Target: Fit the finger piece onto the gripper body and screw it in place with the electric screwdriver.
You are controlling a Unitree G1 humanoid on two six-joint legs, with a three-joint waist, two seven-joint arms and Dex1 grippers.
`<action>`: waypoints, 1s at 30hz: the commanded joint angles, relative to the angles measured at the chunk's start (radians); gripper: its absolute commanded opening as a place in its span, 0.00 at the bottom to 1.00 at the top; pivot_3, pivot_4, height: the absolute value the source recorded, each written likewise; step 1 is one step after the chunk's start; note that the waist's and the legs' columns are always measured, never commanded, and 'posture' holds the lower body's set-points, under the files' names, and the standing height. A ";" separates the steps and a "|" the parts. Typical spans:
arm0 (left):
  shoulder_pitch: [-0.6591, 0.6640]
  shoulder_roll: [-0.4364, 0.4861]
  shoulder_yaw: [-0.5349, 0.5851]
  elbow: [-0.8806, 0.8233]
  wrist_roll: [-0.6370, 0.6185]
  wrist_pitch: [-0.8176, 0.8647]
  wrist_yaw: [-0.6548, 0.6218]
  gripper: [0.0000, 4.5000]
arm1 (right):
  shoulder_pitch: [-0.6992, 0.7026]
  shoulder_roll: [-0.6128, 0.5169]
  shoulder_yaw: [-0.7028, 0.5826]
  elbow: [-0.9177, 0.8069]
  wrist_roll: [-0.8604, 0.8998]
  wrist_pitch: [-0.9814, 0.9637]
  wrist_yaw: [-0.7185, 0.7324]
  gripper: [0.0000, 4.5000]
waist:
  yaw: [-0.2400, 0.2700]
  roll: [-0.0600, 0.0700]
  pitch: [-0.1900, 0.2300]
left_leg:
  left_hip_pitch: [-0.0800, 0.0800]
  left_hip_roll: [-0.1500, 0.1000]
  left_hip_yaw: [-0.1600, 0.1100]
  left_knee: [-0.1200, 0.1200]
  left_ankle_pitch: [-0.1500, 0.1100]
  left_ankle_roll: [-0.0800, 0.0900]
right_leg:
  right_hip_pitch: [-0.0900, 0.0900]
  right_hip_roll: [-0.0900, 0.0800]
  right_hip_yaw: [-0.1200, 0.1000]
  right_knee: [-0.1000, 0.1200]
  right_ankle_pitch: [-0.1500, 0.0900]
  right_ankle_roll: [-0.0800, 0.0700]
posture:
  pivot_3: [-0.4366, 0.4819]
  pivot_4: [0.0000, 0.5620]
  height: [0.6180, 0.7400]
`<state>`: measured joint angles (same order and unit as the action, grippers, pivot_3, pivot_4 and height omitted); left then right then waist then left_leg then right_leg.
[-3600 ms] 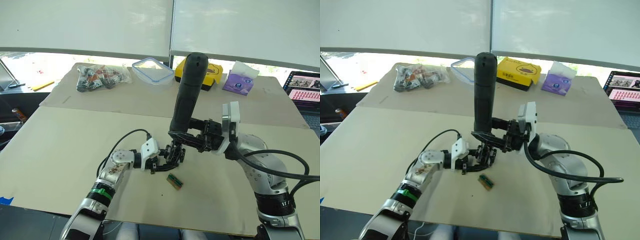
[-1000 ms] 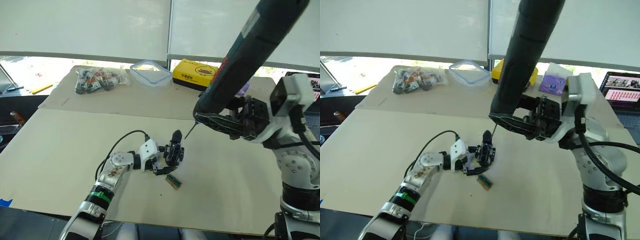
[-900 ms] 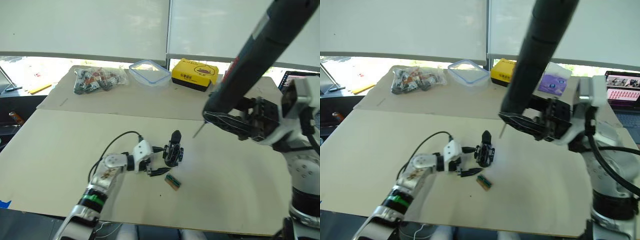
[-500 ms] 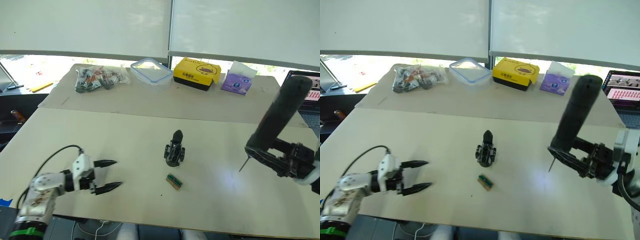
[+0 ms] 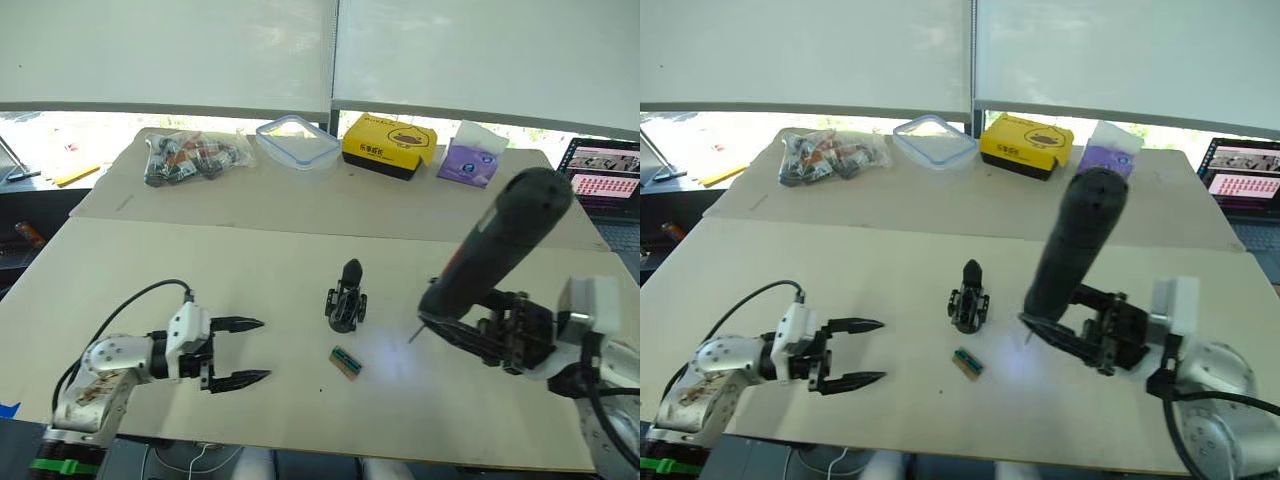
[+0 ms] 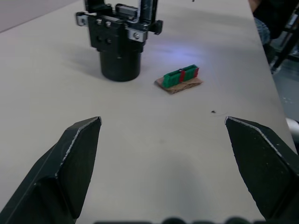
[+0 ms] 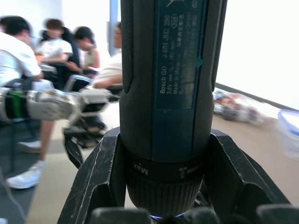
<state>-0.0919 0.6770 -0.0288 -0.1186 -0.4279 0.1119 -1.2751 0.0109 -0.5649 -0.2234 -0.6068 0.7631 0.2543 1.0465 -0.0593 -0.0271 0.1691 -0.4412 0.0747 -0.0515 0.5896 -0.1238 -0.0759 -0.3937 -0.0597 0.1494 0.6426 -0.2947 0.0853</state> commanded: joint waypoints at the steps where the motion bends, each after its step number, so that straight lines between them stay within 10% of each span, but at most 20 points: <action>1: -0.039 -0.037 -0.088 0.012 0.087 -0.026 0.037 0.99 | -0.036 0.017 0.076 -0.012 -0.035 -0.049 0.015 0.42 | 0.004 -0.001 0.000 | 0.000 0.000 0.000 0.000 0.000 0.000 | 0.000 0.000 0.000 0.000 0.000 0.000 | 0.48 0.27 1.00; 30: -0.182 -0.242 -0.326 0.174 0.269 -0.051 0.115 0.99 | -0.137 0.128 0.267 0.156 -0.171 -0.179 0.041 0.42 | 0.025 -0.001 0.000 | 0.000 0.000 -0.001 0.002 0.000 0.000 | 0.004 0.001 -0.001 0.001 0.002 0.004 | 0.48 0.27 1.00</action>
<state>-0.2747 0.4484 -0.3195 0.0354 -0.1767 0.0651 -1.1609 -0.1212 -0.4397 0.0678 -0.4219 0.5727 0.1182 1.0876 -0.0348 -0.0280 0.1695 -0.4408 0.0743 -0.0531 0.5920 -0.1236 -0.0758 -0.3899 -0.0587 0.1489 0.6436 -0.2932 0.0890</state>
